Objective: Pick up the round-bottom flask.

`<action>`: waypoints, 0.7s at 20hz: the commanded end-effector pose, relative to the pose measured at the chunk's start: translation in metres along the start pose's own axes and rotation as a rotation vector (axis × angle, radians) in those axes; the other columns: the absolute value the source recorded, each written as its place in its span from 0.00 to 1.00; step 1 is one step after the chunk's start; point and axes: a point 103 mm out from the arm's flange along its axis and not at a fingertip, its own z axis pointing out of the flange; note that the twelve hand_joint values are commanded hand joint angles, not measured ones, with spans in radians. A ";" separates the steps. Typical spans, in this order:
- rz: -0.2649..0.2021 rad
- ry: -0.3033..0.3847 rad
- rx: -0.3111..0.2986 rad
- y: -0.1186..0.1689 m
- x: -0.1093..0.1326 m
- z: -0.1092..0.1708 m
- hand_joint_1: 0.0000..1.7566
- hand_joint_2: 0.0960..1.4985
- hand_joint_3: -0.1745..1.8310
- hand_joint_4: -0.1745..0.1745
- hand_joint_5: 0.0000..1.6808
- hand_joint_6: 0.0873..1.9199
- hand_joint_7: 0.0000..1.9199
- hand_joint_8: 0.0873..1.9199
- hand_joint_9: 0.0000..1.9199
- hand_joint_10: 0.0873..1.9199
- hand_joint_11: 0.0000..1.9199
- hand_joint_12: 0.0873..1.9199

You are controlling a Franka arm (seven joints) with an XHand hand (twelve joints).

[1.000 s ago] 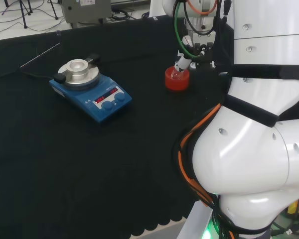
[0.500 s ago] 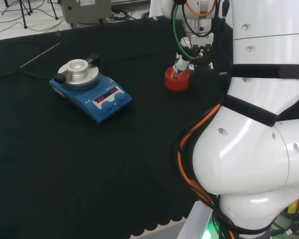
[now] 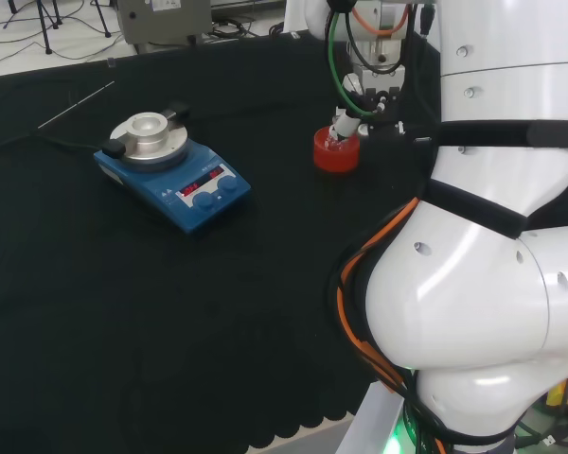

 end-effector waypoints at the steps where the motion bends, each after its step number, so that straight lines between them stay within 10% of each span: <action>1: -0.013 0.005 -0.039 0.000 0.009 -0.003 0.57 0.42 0.40 0.84 0.57 0.40 0.13 0.26 0.22 0.29 0.03 0.70; 6: -0.008 -0.013 -0.065 -0.001 0.011 -0.006 0.60 0.62 0.18 1.00 0.64 0.42 0.15 0.26 0.24 0.28 0.04 0.69; 14: 0.013 -0.034 -0.065 -0.005 0.009 -0.024 0.63 0.39 0.47 1.00 0.69 0.45 0.18 0.24 0.29 0.25 0.07 0.68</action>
